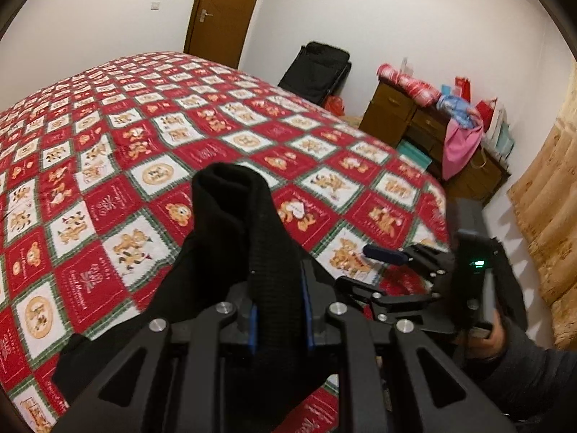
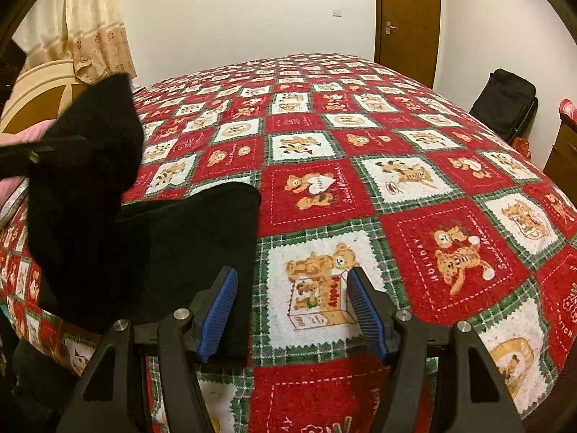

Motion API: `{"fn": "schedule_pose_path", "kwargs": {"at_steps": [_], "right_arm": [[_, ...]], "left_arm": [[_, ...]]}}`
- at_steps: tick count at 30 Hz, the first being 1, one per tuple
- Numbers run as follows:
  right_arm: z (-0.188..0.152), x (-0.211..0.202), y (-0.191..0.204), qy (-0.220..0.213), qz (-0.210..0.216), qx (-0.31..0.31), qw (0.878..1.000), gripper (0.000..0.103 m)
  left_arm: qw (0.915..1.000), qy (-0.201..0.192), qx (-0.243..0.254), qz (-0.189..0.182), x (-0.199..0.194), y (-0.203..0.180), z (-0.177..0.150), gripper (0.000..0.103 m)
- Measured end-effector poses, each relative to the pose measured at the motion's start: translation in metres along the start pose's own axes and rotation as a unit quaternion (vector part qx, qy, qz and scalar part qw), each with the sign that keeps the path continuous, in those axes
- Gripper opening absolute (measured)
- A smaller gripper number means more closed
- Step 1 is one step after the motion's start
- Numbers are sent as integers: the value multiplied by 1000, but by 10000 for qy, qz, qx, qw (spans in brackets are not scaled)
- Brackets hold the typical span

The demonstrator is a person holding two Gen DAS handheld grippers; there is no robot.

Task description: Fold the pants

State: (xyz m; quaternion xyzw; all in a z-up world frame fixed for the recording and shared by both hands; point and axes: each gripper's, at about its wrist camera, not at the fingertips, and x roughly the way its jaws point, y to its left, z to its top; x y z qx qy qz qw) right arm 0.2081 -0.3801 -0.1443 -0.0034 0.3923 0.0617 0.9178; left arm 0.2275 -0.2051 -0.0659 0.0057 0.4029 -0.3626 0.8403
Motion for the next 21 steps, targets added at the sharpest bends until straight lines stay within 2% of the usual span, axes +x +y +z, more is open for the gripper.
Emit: {"fn": "schedule_pose_path", "kwargs": {"at_steps": [6, 10, 11, 12, 13, 14, 15, 17, 19, 21], "right_arm": [[0, 1, -9, -59, -75, 173, 9998, 64], [2, -5, -27, -258, -198, 576, 9978, 64], [3, -7, -33, -333, -225, 709, 9967, 64], [3, -9, -36, -386, -249, 789, 9958, 64], [4, -11, -39, -446, -275, 858, 9949, 64], [4, -14, -42, -512, -300, 925, 9939, 64], [5, -19, -45, -614, -295, 1004, 9926, 64], [7, -29, -44, -785, -77, 1065, 9912, 64], [11, -47, -29, -1115, 483, 961, 9879, 65], [12, -58, -7, -1268, 983, 655, 9849, 64]], "left_arm": [[9996, 233, 1, -174, 32, -14, -9, 22], [9993, 47, 39, -358, 33, -29, -6, 24], [9990, -27, 28, -438, 29, -31, -5, 27], [9989, -105, 27, -459, 26, -33, -4, 36], [9989, -242, 32, -407, 20, -35, -4, 42], [9988, -334, 44, -348, 14, -35, -4, 54], [9987, -427, 65, -269, 8, -34, -6, 59], [9984, -539, 132, -44, -6, -26, -15, 60], [9976, -578, 179, 338, -17, -14, -29, 60], [9961, -610, 186, 602, -26, -2, -42, 60]]}}
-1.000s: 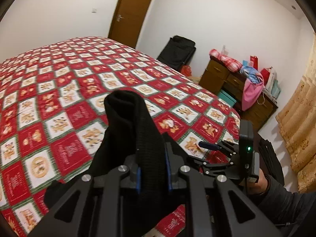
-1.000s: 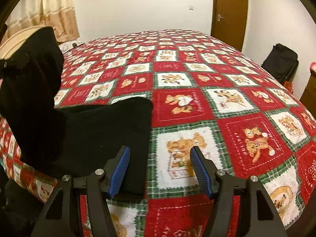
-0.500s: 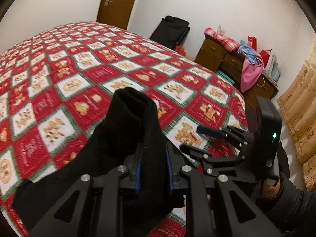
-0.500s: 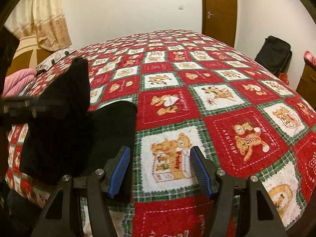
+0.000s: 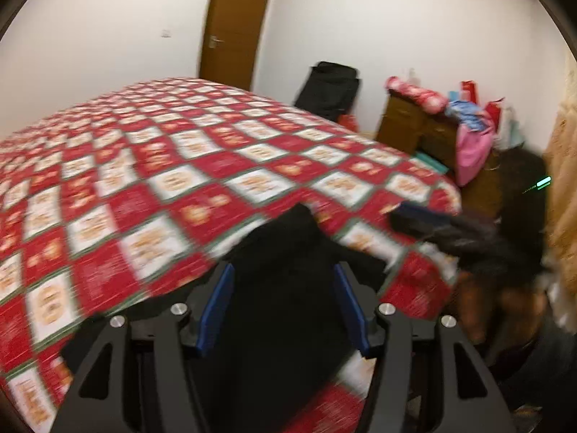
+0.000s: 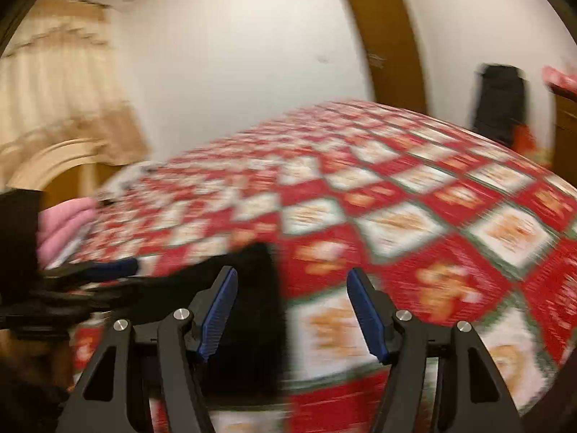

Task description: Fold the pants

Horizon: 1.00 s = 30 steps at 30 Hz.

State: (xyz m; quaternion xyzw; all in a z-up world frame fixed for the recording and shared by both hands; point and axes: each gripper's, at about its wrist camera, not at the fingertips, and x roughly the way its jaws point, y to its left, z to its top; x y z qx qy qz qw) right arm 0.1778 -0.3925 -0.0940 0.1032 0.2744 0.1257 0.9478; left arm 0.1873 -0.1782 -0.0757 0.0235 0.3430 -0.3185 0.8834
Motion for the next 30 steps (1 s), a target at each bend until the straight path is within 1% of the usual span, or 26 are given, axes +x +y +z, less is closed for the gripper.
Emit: {"fn": "schedule_pose_path", "kwargs": {"at_steps": [1, 2, 3, 4, 5, 6, 8, 9, 10, 11, 12, 13, 15, 17, 18, 19, 20, 21, 23, 24, 25, 26, 27, 28, 30], "right_arm": [[-1, -1, 10, 2, 184, -106, 9998, 65], [-5, 1, 29, 89, 514, -356, 9980, 65], [-10, 5, 42, 218, 684, -529, 9960, 65], [-14, 9, 48, 314, 769, -590, 9948, 65], [-20, 18, 54, 519, 901, -592, 9928, 65], [-23, 25, 55, 662, 761, -558, 9933, 65], [-27, 32, 49, 755, 350, -476, 9954, 65], [-27, 32, 41, 755, 313, -348, 9960, 65], [-26, 32, 34, 736, 292, -214, 9966, 65], [-24, 31, 25, 728, 70, -17, 9973, 65], [-24, 33, 17, 801, -73, 96, 9967, 64], [-25, 37, 10, 931, -140, 220, 9953, 64], [-35, 52, -5, 1339, -109, 485, 9897, 64], [-41, 59, -6, 1438, -105, 472, 9884, 64], [-41, 58, -2, 1408, -48, 408, 9892, 62], [-40, 56, 1, 1405, 176, 419, 9890, 49], [-40, 56, 7, 1463, 604, 482, 9862, 48], [-40, 56, 11, 1478, 637, 433, 9860, 48], [-43, 58, 18, 1502, 344, 114, 9880, 48], [-44, 59, 17, 1495, 276, 83, 9883, 48], [-44, 58, 12, 1469, 293, 187, 9885, 48], [-42, 58, 2, 1423, 408, 520, 9876, 49], [-40, 55, -6, 1377, 373, 702, 9873, 51], [-37, 52, -13, 1292, 245, 807, 9880, 53], [-31, 43, -24, 1106, 35, 881, 9899, 54]], "left_arm": [[9997, -14, 13, 261, -5, 10, -9, 61], [9988, -19, 37, 485, -6, 16, -15, 65], [9975, -27, 53, 710, -8, 23, -22, 69], [9957, 0, 2, 926, -8, 33, -31, 71], [9948, 43, -52, 1021, -7, 40, -37, 72], [9933, 96, -95, 1151, -6, 47, -44, 72], [9904, 255, -158, 1348, 1, 61, -57, 72], [9888, 321, -198, 1443, 4, 66, -63, 72], [9880, 384, -294, 1466, 6, 73, -71, 72], [9886, 411, -376, 1399, 8, 77, -76, 72], [9891, 408, -446, 1345, 9, 82, -80, 74], [9898, 322, -542, 1277, 7, 85, -83, 74], [9904, 250, -545, 1245, 6, 84, -85, 74], [9907, 194, -470, 1259, 5, 82, -86, 74], [9906, 168, -477, 1271, 4, 83, -87, 74], [9903, 125, -545, 1270, 1, 84, -88, 74], [9899, 72, -621, 1273, -3, 86, -91, 74], [9892, 29, -702, 1283, -6, 88, -92, 74], [9871, -28, -885, 1331, -13, 95, -97, 74], [9864, 22, -959, 1335, -13, 99, -99, 74], [9861, 58, -1004, 1323, -12, 102, -101, 74], [9857, 65, -1030, 1329, -12, 104, -102, 74], [9854, 81, -1046, 1340, -12, 104, -104, 74], [9851, 117, -1063, 1345, -12, 104, -105, 74], [9850, 108, -1100, 1324, -13, 104, -107, 74]]}}
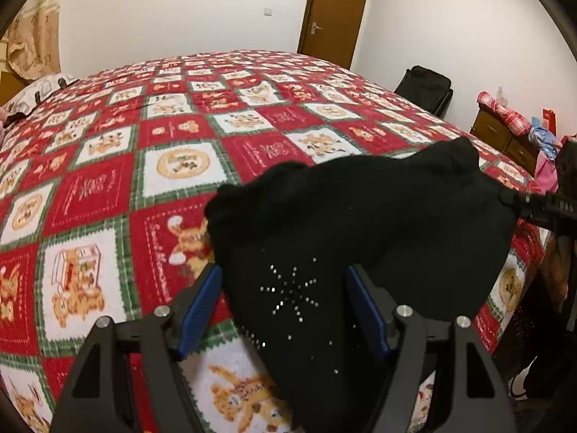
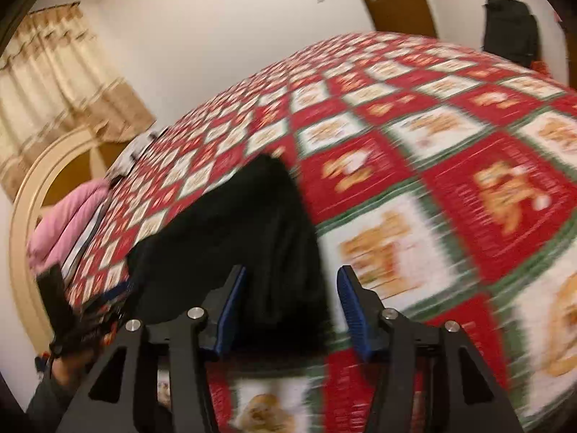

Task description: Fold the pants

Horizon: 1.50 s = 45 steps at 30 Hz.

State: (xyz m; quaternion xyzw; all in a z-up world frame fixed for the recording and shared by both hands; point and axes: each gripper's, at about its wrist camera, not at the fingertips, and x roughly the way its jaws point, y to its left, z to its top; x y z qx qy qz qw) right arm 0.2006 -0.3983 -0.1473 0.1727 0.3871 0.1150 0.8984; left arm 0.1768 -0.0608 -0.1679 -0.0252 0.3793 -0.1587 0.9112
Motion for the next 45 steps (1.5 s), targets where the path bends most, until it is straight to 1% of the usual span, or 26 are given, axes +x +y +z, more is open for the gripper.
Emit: {"fn": "schedule_pose_path", "kwargs": {"at_steps": [4, 6, 8, 9, 11, 12, 13, 14, 15, 18, 19, 20, 21, 22, 23, 26, 27, 30, 31, 35, 38, 39, 40, 41, 43, 45], "right_arm": [[7, -15, 1, -451, -343, -28, 9984, 54], [10, -22, 7, -643, -272, -127, 9975, 55], [15, -32, 27, -807, -52, -500, 9955, 55], [17, -33, 42, -837, 61, -824, 9931, 55], [21, -23, 68, -726, 465, -1310, 9876, 55], [24, -15, 76, -616, 683, -1416, 9856, 55], [26, -8, 81, -533, 779, -1443, 9850, 55], [28, 7, 84, -362, 808, -1426, 9858, 55], [30, 16, 83, -279, 763, -1368, 9873, 55], [36, 54, 58, 82, 415, -779, 9961, 55], [37, 59, 53, 151, 431, -610, 9971, 55], [38, 64, 41, 230, 590, -326, 9975, 55], [38, 63, 36, 228, 686, -226, 9971, 55], [38, 58, 35, 191, 754, -199, 9968, 55], [40, 48, 38, 48, 761, -278, 9967, 55], [42, 31, 48, -433, 681, -518, 9954, 57], [44, 33, 50, -406, 674, -545, 9954, 61], [43, 64, 47, 133, 285, -502, 9982, 61], [42, 69, 45, 188, 213, -532, 9982, 61], [38, 64, 51, 112, 64, -876, 9961, 61], [37, 50, 62, -61, -259, -968, 9950, 61], [36, 47, 73, -131, -310, -1134, 9930, 61], [34, 44, 80, -169, -257, -1289, 9912, 61], [32, 43, 96, -163, -84, -1553, 9877, 61], [28, 46, 115, -52, 255, -1799, 9833, 61], [23, 54, 137, 180, 917, -1912, 9771, 61]], "left_arm": [[9999, -73, 2, 101, -9, -2, -1, 74], [9999, -75, 52, 139, -15, -6, -3, 74], [9997, -67, 166, 139, -19, -13, -4, 74], [9996, -89, 243, 149, -20, -17, -4, 74], [9986, -151, 467, 210, -22, -28, -5, 74], [9983, -131, 513, 236, -20, -30, -5, 74], [9984, -77, 514, 243, -17, -31, -5, 74], [9986, -59, 487, 223, -16, -30, -6, 74], [9987, -43, 458, 212, -15, -29, -6, 74], [9987, -1, 427, 276, -12, -25, -8, 74], [9988, 3, 398, 269, -12, -23, -8, 74], [9991, 46, 354, 248, -10, -22, -9, 74], [9992, 80, 311, 244, -8, -21, -9, 74], [9993, 71, 269, 238, -9, -20, -10, 74], [9993, 67, 276, 256, -9, -20, -9, 74], [9989, 34, 317, 348, -12, -22, -6, 74], [9986, 43, 338, 394, -13, -22, -5, 74], [9981, 141, 312, 508, -11, -20, -4, 75], [9981, 178, 267, 528, -10, -18, -4, 75], [9980, 202, 217, 553, -10, -16, -5, 77], [9981, 225, 194, 534, -12, -16, -5, 77], [9980, 224, 208, 545, -12, -16, -6, 77], [9980, 237, 219, 552, -13, -17, -6, 77], [9979, 241, 224, 553, -13, -17, -6, 77], [9978, 238, 228, 574, -15, -16, -6, 77], [9979, 229, 209, 563, -17, -15, -6, 77]]}}
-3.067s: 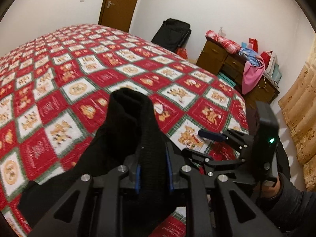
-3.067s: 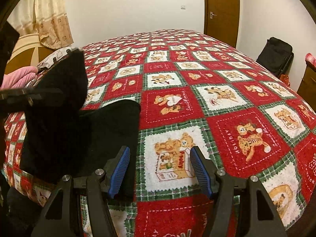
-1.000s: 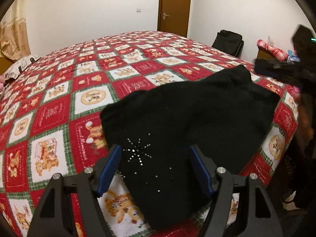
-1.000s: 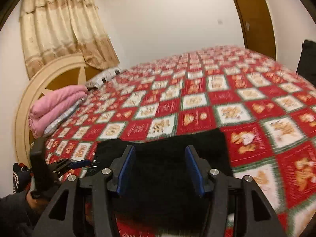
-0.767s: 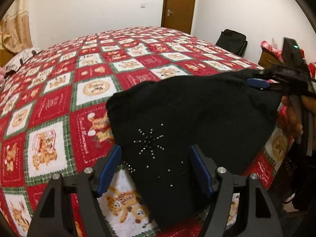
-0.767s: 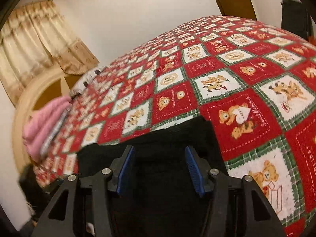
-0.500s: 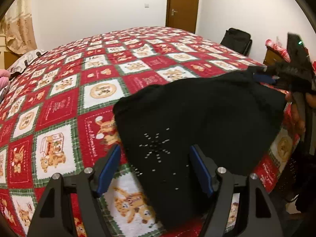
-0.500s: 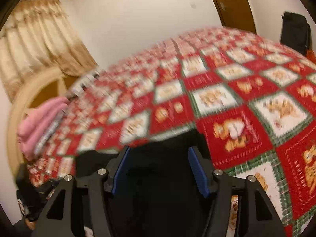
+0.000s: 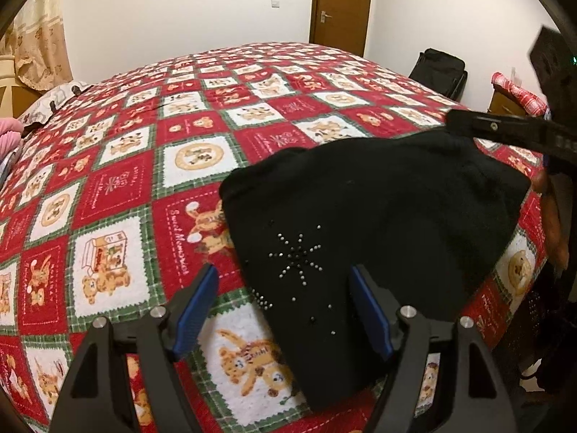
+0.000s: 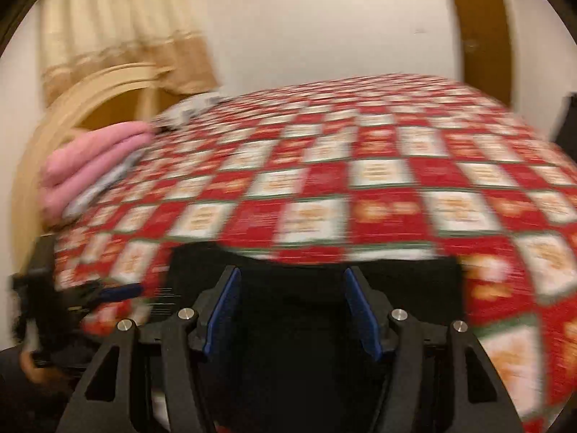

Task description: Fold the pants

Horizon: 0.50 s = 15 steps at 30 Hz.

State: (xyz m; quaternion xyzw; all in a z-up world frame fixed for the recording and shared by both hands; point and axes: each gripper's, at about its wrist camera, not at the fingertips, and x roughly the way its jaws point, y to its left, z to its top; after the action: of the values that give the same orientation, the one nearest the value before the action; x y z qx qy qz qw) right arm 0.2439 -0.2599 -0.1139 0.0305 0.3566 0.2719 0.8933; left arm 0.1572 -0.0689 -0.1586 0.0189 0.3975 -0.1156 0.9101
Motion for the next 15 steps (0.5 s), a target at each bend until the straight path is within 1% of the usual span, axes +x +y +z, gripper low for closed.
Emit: {"fn": "schedule_pose_path", "kwargs": {"at_steps": [1, 2, 4, 5, 6, 8, 10, 11, 13, 15], "right_arm": [[1, 8, 8, 88, 336, 2, 9994, 61], [2, 16, 14, 174, 558, 7, 9983, 61], [3, 31, 24, 340, 797, 18, 9962, 61], [2, 45, 25, 519, 871, 86, 9948, 61], [1, 56, 25, 679, 831, 154, 9941, 61], [-2, 77, 20, 982, 517, 282, 9934, 61], [0, 84, 18, 949, 436, 246, 9942, 61], [3, 84, 21, 1048, 311, 161, 9939, 61], [11, 78, 25, 1053, 343, 141, 9937, 61], [24, 71, 33, 886, 543, 53, 9946, 61]], "left_arm": [[10000, -3, -6, 1, -1, 1, 0, 77], [10000, 11, -14, 8, -2, 2, -1, 77], [10000, 4, -33, -19, -3, 3, -2, 77], [10000, 7, -43, -45, -3, 4, -2, 77], [10000, 19, -45, -62, -3, 4, -3, 77], [9999, 41, -45, -96, -1, 4, -5, 77], [9999, 65, -73, -111, 1, 5, -6, 77], [9998, 79, -96, -132, 1, 5, -6, 77], [9999, 47, -68, -143, 0, 2, -9, 77], [9997, 63, -53, -247, 0, -2, -12, 77]]}}
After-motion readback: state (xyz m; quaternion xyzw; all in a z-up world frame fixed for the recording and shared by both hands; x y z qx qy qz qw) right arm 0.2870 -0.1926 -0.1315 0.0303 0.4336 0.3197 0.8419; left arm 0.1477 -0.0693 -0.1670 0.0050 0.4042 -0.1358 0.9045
